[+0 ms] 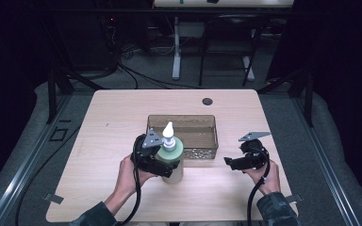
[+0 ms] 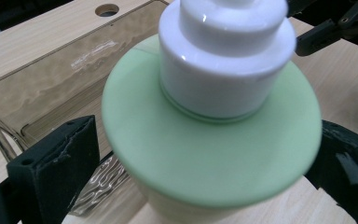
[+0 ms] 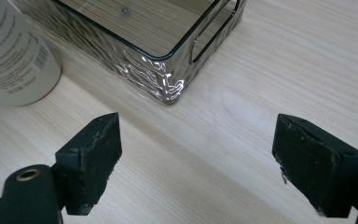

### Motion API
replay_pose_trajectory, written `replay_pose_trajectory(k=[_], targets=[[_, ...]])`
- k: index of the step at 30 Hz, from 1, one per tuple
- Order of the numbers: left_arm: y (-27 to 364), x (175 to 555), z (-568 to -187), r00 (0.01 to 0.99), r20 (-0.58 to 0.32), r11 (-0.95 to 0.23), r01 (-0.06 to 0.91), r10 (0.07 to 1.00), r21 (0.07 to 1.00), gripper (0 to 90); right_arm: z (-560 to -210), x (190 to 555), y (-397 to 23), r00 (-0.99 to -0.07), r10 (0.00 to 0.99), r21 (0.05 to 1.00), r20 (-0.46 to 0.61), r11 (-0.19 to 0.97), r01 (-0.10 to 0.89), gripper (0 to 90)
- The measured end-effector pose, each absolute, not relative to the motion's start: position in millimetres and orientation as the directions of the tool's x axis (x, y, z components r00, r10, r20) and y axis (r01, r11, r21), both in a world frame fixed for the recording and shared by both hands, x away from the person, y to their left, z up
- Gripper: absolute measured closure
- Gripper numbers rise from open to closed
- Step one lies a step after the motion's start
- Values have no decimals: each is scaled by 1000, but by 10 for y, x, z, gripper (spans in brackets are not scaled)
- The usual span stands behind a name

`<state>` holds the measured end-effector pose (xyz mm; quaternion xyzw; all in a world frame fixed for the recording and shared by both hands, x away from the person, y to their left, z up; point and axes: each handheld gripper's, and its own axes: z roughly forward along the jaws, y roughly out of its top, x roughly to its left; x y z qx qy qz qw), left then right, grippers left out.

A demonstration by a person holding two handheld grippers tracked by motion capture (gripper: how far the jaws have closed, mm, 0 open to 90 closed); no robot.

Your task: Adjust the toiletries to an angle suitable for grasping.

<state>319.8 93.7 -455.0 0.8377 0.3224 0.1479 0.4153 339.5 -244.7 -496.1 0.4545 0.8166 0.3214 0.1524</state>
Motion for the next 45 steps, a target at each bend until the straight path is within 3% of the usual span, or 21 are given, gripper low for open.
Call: replay_pose_trajectory(k=[2, 6, 24, 45], targets=[[916, 3217, -4573, 750, -22, -447, 417, 661, 791, 2, -4953, 3392, -2446, -541, 840, 666, 43, 380, 642, 152], [912, 3223, -4600, 763, -23, -445, 402, 646, 800, 112, -4956, 3394, -2448, -541, 840, 664, 43, 380, 644, 153], [1148, 3277, -4563, 839, -19, -519, 354, 544, 778, 121, -4950, 3383, -2427, -554, 832, 670, 25, 398, 627, 156], [1906, 3651, -4530, 954, -6, -629, 204, 301, 750, 122, -4962, 3378, -2360, -574, 819, 666, 8, 423, 614, 157]])
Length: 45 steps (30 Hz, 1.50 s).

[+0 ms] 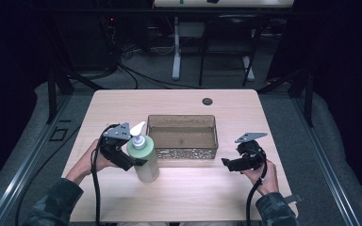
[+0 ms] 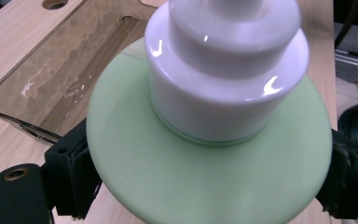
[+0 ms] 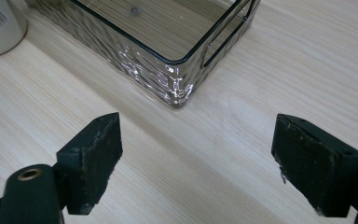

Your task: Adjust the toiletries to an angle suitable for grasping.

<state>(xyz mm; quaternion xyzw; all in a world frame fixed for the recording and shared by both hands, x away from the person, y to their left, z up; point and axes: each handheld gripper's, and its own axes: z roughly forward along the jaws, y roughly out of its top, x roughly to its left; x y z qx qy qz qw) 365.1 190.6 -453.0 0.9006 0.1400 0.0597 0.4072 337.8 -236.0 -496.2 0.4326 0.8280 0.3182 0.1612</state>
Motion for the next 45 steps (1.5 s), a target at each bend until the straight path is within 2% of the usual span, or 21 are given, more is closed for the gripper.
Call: replay_pose_trajectory(k=[3, 7, 12, 15, 21, 23, 24, 26, 30, 36, 41, 43, 45], targets=[[1945, 3679, -4530, 956, -11, -631, 201, 292, 749, 120, -4969, 3382, -2357, -570, 822, 661, 9, 423, 620, 156], [1933, 3637, -4528, 938, -22, -618, 245, 345, 747, 115, -4978, 3389, -2360, -567, 823, 653, 14, 422, 629, 155], [1928, 3515, -4544, 874, -12, -561, 323, 487, 762, 30, -4985, 3396, -2372, -569, 822, 651, 15, 424, 630, 151], [1907, 3419, -4534, 826, -2, -523, 359, 563, 773, 9, -4987, 3397, -2368, -569, 822, 650, 15, 424, 631, 150], [1798, 3283, -4498, 725, -8, -445, 432, 689, 784, 38, -5001, 3412, -2372, -567, 823, 644, 13, 427, 635, 150], [1752, 3256, -4507, 708, 2, -443, 439, 706, 782, 61, -5005, 3412, -2375, -566, 824, 643, 16, 424, 637, 149], [1731, 3240, -4509, 701, 9, -438, 435, 713, 787, 108, -5009, 3414, -2378, -563, 826, 641, 20, 422, 641, 148], [1690, 3222, -4513, 691, 37, -453, 431, 722, 781, 109, -5011, 3416, -2382, -562, 827, 640, 20, 421, 642, 147], [1705, 3231, -4510, 704, 35, -461, 425, 709, 779, 115, -5023, 3425, -2396, -556, 831, 633, 19, 420, 650, 145], [1775, 3317, -4509, 798, 27, -514, 362, 602, 778, 118, -5038, 3438, -2405, -552, 834, 623, 14, 424, 657, 144], [1806, 3335, -4490, 821, 21, -535, 352, 571, 768, 113, -5051, 3452, -2419, -549, 835, 616, 15, 425, 663, 144], [1826, 3325, -4456, 816, 16, -534, 364, 579, 763, 90, -5050, 3455, -2425, -548, 836, 614, 15, 425, 665, 144], [1858, 3314, -4398, 804, 9, -525, 380, 594, 762, 29, -5050, 3457, -2428, -548, 836, 612, 12, 428, 666, 144]])
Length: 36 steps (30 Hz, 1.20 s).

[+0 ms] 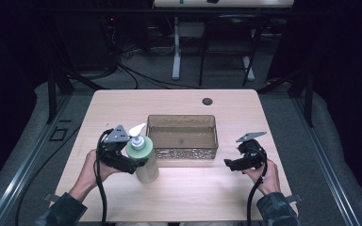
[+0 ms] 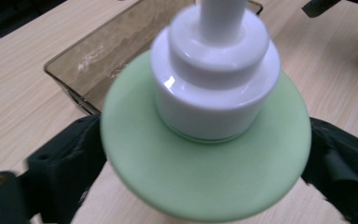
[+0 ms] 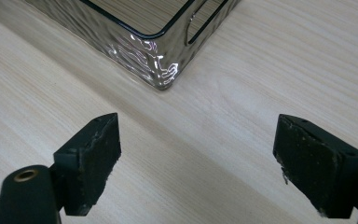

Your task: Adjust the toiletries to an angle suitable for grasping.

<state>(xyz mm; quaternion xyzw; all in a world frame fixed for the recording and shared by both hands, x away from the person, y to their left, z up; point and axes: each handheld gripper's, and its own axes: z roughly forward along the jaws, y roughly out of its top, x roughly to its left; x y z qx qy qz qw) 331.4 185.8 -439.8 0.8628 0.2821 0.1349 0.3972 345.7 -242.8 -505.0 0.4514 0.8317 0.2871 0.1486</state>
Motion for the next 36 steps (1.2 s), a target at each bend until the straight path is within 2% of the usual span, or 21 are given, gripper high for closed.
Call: replay_pose_trajectory(k=[5, 11, 21, 29, 36], targets=[[1952, 3280, -4217, 793, -22, -516, 417, 609, 748, 2, -5055, 3459, -2430, -542, 840, 600, 23, 422, 679, 144], [2007, 3261, -3896, 790, -14, -559, 446, 613, 699, 2, -5070, 3466, -2423, -543, 840, 589, 24, 427, 687, 144], [1833, 3376, -3343, 806, 22, -664, 472, 592, 580, 30, -5113, 3490, -2423, -548, 836, 559, 22, 444, 700, 145], [1674, 3532, -3247, 831, 4, -714, 475, 556, 514, 50, -5111, 3491, -2441, -546, 838, 559, 20, 443, 701, 140], [1541, 3627, -3240, 840, 6, -754, 484, 543, 443, 73, -5122, 3498, -2465, -533, 845, 553, 36, 427, 715, 92]])
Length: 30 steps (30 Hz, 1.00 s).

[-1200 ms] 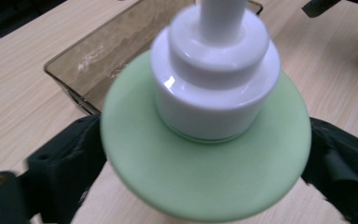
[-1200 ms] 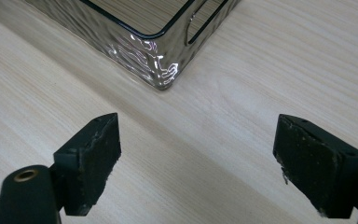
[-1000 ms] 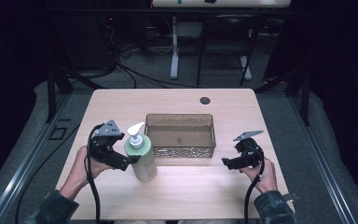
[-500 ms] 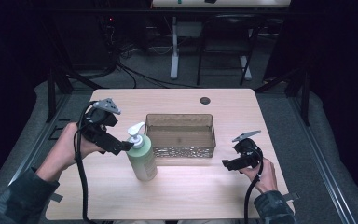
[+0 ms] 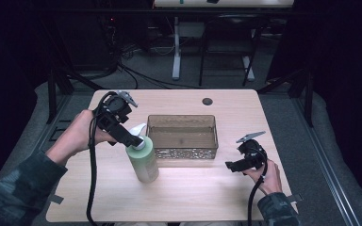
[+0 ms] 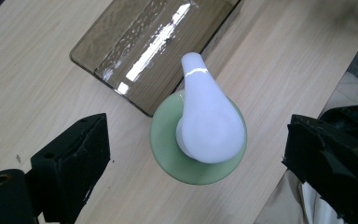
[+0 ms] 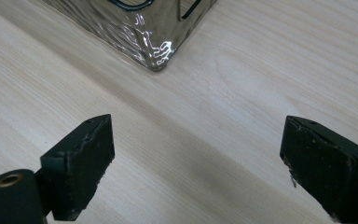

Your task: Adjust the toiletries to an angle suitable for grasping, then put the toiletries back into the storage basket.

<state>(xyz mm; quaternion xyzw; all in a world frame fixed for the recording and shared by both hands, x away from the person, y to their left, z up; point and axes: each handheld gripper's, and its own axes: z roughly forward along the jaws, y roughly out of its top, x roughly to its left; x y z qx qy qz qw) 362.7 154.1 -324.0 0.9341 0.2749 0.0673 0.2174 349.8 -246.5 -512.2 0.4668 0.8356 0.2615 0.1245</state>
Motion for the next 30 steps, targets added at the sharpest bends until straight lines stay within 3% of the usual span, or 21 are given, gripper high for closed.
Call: replay_pose_trajectory(k=[14, 22, 30], targets=[[1342, 3736, -3204, 852, 0, -809, 498, 524, 312, 159, -5142, 3522, -2465, -533, 845, 534, 40, 433, 727, 45], [1301, 3794, -3207, 849, -8, -818, 511, 528, 265, 338, -5148, 3527, -2467, -529, 848, 524, 34, 435, 732, 45], [1248, 3841, -3213, 850, -3, -827, 513, 527, 230, 459, -5148, 3522, -2461, -533, 846, 524, 26, 442, 728, 48]])
